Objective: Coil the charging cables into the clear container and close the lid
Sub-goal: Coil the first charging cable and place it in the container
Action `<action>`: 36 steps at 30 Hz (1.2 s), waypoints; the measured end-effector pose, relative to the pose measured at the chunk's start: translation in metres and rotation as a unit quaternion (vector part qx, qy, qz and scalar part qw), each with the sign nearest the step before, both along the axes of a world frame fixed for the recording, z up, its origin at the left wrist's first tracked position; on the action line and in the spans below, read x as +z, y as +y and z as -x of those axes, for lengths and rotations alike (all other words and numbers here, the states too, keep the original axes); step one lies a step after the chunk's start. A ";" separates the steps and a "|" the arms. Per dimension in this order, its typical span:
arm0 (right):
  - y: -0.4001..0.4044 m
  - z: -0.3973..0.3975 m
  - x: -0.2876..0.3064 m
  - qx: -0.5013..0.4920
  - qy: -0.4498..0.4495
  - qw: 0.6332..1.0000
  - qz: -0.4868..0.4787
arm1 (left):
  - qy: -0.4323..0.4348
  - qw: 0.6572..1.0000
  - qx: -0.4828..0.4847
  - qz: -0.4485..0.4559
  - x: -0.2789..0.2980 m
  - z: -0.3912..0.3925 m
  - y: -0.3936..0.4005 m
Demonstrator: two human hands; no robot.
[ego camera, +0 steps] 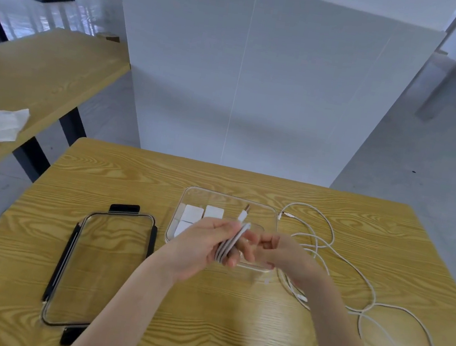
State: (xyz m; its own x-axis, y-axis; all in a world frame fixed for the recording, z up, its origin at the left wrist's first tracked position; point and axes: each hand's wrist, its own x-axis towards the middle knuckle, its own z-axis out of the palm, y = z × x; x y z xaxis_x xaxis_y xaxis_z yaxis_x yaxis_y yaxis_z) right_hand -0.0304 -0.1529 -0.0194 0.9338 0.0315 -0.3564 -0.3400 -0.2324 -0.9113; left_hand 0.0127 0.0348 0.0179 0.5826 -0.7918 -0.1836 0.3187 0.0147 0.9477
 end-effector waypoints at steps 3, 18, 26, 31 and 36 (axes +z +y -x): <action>-0.005 -0.006 0.017 -0.005 -0.009 1.000 0.030 | -0.046 0.994 -0.034 -0.090 -0.007 0.005 -0.004; 0.036 0.003 0.043 -0.064 -0.082 0.968 0.228 | -0.105 0.972 0.131 -0.165 -0.029 0.018 -0.030; 0.044 0.016 0.054 -0.020 -0.088 0.901 0.424 | -0.069 0.971 0.177 -0.145 -0.032 0.016 -0.031; 0.024 0.012 0.055 -0.136 -0.003 0.983 0.125 | 0.027 0.973 0.204 -0.105 -0.033 -0.002 -0.013; 0.013 0.016 0.047 -0.219 0.012 0.885 -0.410 | 0.164 0.961 0.217 0.055 -0.038 -0.014 0.005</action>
